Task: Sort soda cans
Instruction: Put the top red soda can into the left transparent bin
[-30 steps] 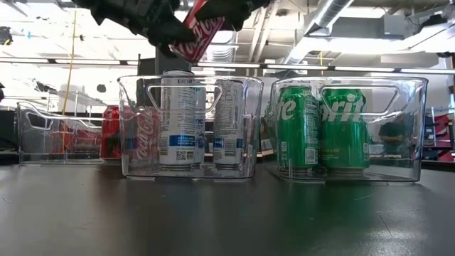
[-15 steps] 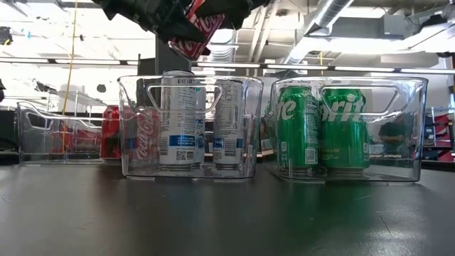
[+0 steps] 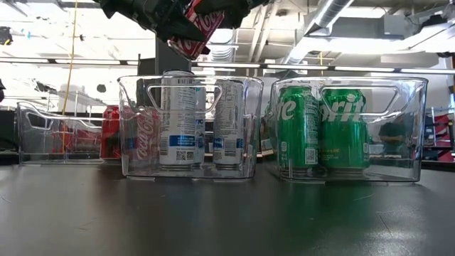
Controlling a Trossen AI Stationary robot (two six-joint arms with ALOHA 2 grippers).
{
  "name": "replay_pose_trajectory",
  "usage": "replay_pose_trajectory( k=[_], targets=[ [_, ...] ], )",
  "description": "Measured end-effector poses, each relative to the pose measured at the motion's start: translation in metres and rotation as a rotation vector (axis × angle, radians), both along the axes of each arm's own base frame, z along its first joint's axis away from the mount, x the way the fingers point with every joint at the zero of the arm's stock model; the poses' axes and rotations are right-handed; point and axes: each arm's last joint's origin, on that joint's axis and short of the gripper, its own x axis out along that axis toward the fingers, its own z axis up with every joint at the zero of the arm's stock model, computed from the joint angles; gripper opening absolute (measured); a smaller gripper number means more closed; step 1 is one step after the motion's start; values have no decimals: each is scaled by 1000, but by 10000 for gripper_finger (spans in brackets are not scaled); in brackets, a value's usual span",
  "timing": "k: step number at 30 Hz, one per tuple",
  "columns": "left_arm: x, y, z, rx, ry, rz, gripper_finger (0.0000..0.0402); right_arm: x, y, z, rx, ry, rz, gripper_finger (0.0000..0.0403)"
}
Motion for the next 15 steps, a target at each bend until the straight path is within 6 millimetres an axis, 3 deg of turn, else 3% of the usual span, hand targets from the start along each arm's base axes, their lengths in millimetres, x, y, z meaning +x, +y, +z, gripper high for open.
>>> replay_pose_trajectory(
  k=[7,15],
  targets=[
    [-9,-3,5,-1,-22,26,285,0,2,4,-56,-28,-13,381],
    [-50,-14,9,27,-92,147,285,0,3,8,-92,-55,-13,381]
  ],
)
